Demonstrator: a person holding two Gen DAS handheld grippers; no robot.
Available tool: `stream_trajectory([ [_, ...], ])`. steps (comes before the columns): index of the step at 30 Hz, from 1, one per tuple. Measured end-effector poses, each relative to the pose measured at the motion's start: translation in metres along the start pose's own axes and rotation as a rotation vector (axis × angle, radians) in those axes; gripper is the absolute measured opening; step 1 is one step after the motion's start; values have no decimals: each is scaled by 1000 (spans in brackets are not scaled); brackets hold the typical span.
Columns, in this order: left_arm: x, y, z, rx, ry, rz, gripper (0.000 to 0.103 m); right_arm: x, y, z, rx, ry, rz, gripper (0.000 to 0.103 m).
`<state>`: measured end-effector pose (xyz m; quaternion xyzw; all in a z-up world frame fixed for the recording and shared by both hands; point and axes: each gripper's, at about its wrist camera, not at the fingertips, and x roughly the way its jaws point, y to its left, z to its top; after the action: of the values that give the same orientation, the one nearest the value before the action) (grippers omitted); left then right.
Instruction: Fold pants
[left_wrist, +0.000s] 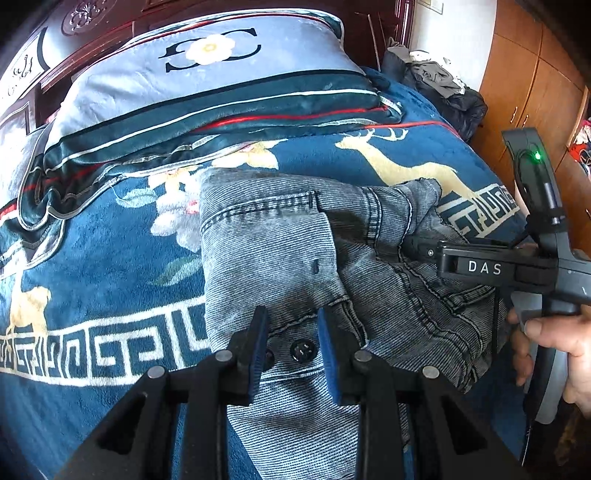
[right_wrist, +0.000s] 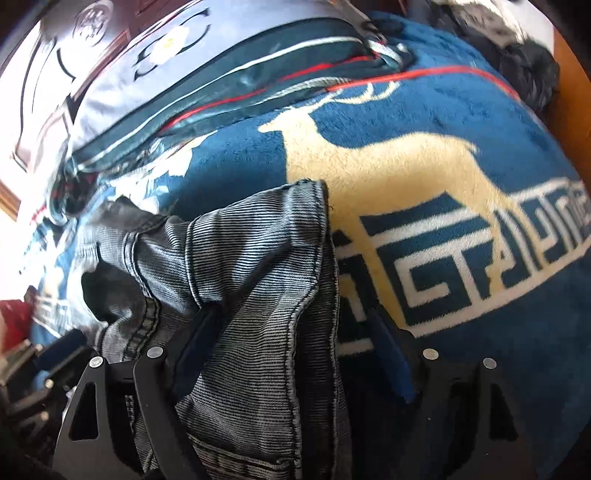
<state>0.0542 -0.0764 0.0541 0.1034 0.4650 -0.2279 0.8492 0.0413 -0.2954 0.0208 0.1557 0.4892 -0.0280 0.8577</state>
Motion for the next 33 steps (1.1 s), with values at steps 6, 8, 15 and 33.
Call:
stream_trajectory([
  [6, -8, 1, 0, -18, -4, -2, 30, -19, -1, 2, 17, -16, -7, 79],
  [8, -15, 2, -1, -34, -4, -18, 30, -40, 3, -5, -11, -55, -12, 79],
  [15, -26, 2, -28, -49, 15, -31, 47, -83, 14, -46, -70, -100, 16, 79],
  [33, -50, 36, -48, -208, -29, -83, 61, -61, -11, -75, 81, -42, 136, 83],
])
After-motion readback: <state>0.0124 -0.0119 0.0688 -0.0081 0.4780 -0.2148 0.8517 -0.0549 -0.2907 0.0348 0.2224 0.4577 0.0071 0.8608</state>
